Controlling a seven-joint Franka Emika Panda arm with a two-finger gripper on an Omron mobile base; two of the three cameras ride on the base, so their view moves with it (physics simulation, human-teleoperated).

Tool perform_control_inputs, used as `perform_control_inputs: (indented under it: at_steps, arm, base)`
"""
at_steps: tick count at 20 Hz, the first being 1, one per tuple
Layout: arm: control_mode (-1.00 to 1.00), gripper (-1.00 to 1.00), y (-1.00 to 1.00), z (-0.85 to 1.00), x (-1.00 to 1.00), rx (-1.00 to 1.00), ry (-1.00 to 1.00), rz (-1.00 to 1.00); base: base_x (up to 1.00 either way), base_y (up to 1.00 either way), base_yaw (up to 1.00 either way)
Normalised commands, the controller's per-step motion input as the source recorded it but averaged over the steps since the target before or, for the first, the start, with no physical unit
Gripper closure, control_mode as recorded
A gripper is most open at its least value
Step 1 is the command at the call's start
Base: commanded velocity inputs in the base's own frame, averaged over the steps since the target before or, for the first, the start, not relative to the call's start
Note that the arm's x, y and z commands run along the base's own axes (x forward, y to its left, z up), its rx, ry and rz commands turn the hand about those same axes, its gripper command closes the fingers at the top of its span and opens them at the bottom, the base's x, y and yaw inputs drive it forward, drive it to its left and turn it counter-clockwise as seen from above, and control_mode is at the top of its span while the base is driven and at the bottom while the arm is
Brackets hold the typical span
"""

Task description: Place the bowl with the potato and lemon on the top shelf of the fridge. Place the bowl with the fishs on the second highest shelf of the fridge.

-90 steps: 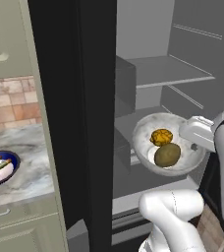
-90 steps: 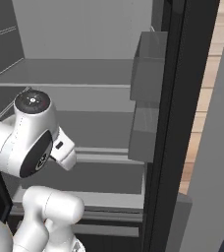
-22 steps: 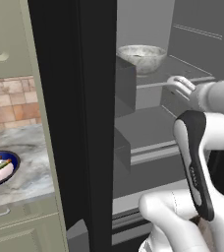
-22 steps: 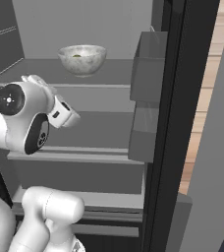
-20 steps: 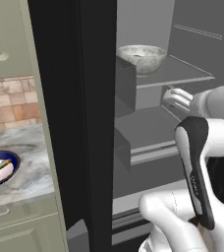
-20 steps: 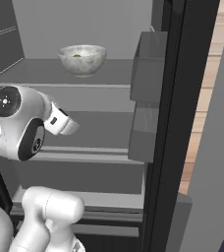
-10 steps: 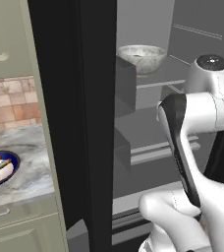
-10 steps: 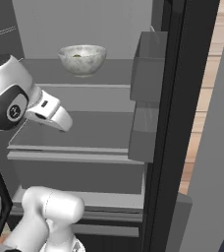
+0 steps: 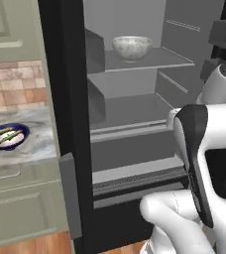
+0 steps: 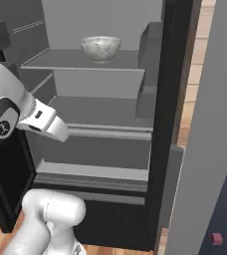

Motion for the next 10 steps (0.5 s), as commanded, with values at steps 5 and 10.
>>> perform_control_inputs:
  at_steps: [5,10]
  arm:
    - [1.00,-1.00,0.00,0.00,0.00,0.00,0.00,0.00]
    - [1.00,-1.00,0.00,0.00,0.00,0.00,0.00,0.00]
  base:
    - [-1.00,0.65,0.27]
    - [-0.83,1.00,0.29]
